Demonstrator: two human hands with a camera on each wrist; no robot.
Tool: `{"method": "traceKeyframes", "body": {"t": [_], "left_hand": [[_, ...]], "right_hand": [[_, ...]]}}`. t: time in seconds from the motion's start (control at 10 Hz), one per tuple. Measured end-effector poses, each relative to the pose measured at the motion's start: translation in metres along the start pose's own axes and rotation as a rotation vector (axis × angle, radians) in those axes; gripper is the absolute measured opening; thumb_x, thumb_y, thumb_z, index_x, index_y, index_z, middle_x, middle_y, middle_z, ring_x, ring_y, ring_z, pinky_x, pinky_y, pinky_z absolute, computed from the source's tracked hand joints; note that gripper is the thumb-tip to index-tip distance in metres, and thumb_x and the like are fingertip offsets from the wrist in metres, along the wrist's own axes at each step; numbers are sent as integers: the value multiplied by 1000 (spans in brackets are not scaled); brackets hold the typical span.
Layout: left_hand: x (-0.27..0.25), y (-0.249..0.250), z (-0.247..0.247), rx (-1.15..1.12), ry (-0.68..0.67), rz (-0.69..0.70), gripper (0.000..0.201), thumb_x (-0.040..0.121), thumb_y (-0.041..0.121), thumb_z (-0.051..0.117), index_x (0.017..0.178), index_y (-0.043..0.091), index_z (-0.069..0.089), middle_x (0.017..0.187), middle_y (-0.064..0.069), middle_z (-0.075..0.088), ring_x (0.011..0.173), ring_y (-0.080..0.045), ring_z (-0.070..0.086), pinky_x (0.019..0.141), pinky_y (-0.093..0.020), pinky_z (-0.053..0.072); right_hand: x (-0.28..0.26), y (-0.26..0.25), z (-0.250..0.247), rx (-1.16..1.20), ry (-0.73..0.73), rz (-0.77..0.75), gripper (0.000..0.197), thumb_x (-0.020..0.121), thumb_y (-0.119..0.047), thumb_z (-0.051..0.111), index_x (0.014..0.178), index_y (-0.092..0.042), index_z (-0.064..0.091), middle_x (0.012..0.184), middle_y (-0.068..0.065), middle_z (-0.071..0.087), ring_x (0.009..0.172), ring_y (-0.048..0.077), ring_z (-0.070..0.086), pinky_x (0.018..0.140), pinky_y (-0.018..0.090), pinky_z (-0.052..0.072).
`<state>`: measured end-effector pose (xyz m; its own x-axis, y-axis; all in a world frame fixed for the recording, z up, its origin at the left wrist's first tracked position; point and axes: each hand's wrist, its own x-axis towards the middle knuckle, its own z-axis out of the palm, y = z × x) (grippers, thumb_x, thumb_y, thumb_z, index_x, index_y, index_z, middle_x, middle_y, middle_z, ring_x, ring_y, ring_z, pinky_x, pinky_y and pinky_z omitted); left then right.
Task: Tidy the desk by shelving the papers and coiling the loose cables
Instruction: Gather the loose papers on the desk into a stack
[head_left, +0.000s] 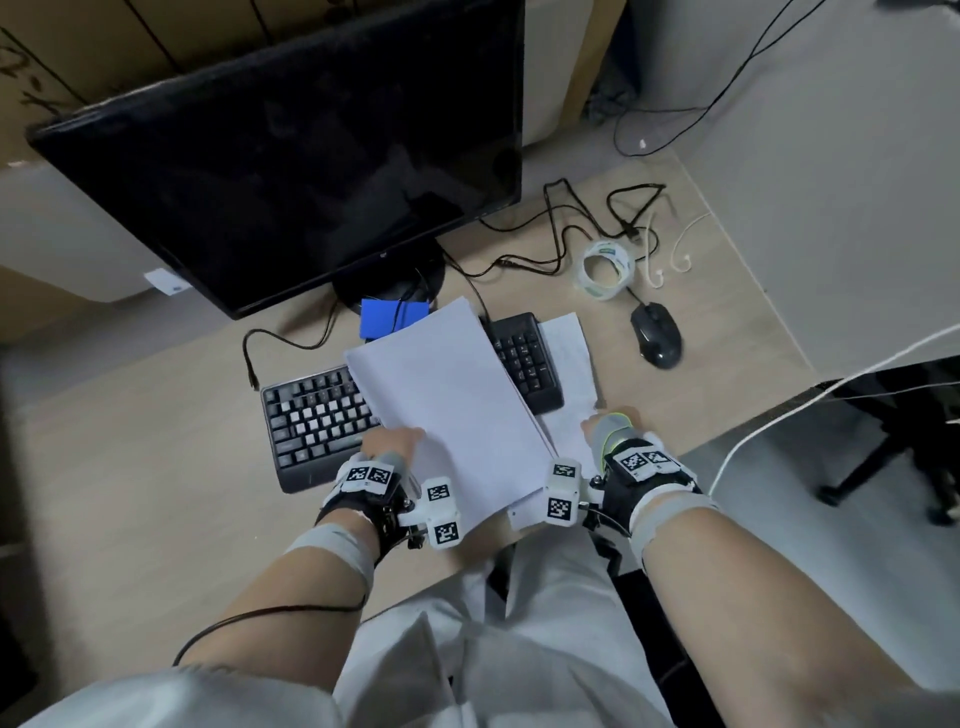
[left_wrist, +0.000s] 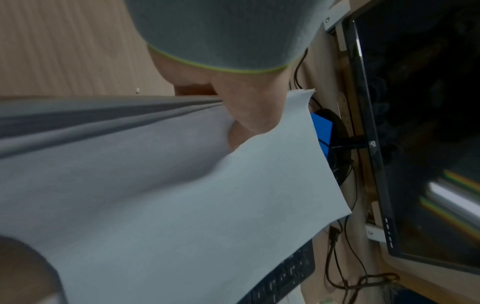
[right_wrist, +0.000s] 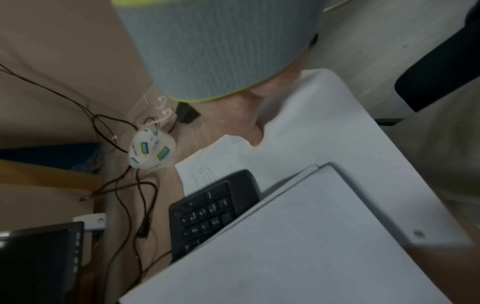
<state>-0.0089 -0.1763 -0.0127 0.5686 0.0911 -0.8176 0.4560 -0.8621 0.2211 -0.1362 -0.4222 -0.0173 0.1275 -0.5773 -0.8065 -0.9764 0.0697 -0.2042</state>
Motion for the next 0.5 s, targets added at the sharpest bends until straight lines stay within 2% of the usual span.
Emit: {"method": "traceKeyframes", "body": {"t": [0.1,0.2,0.3,0.4,0.5], "left_hand": [[-3,11,-2,-15,27,9,48,94,25,60,138,7,52,137,-17,57,127,-34,53,98,-35,46],[-10,28,-6,-179,17,40,48,94,24,60,132,-4,55,137,-23,56,127,-37,53,100,-38,45],[-10,38,-10,-233,33,55,44,97,18,56,134,-6,52,138,-24,54,128,-37,51,101,-38,44],[-9,37,-17,-333,27,48,44,97,14,52,136,-5,50,139,-25,53,128,-39,52,100,-41,45],[6,27,-19,-530,-43,1,55,93,33,56,134,-5,52,133,-23,57,121,-42,56,99,-45,46]], "right_hand": [[-19,-12,-32,-158,168,-179,37,96,-17,52,133,-22,54,139,-6,52,130,19,50,98,27,45],[-46,-32,-67,237,273,-198,33,97,-15,50,127,-7,60,129,12,61,112,29,59,80,28,42],[-59,-52,-75,429,260,-322,23,91,-12,57,110,-4,67,94,12,64,83,24,57,73,30,44],[-81,-68,-79,547,155,-487,16,87,-13,65,102,-9,71,87,8,68,77,22,61,73,33,51],[-87,-79,-74,544,72,-527,22,87,-21,69,106,-11,72,103,14,74,91,31,70,85,44,56]]}}
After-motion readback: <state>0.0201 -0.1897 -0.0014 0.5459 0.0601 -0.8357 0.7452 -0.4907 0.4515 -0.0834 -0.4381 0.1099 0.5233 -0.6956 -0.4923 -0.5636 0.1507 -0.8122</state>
